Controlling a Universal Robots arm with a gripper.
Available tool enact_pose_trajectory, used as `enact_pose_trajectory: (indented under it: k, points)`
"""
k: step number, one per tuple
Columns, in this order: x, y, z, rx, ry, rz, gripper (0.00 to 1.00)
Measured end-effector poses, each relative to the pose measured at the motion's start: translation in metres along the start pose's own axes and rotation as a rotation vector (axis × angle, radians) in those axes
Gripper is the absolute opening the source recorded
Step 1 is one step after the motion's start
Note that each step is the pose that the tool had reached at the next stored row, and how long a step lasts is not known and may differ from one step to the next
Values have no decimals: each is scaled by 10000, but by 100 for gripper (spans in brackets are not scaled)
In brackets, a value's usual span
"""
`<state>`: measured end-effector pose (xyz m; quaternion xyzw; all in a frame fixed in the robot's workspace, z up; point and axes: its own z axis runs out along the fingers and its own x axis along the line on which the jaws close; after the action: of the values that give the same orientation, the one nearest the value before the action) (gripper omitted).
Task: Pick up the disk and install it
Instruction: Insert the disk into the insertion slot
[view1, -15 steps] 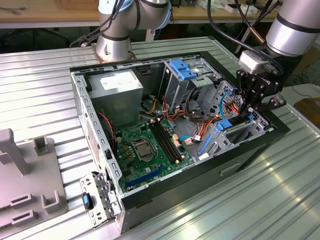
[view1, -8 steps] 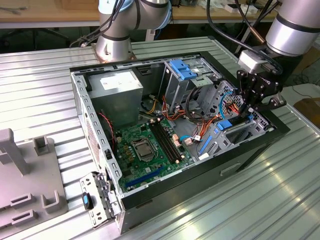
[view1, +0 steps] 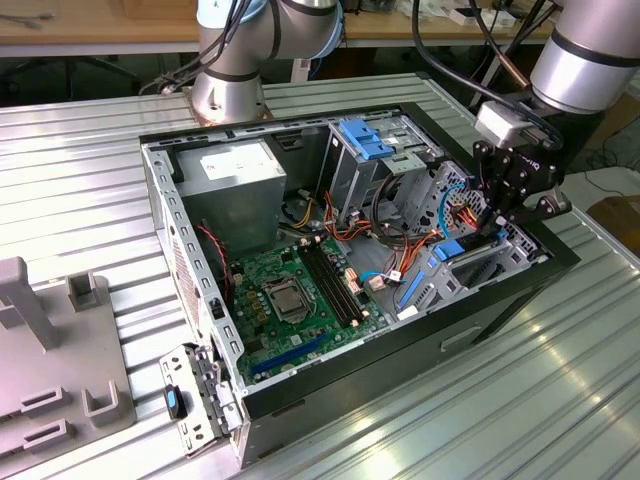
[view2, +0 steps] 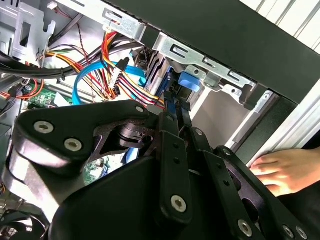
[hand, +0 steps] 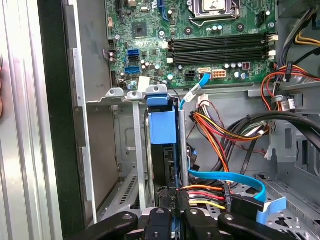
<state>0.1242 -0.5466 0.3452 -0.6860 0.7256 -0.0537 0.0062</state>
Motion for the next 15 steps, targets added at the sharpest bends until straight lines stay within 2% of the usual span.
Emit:
enact_pose_trajectory:
  k: [5, 15]
  points:
    - [-1, 1, 12, 0, -1, 10, 16]
    - [2, -3, -31, -2, 1, 36, 16]
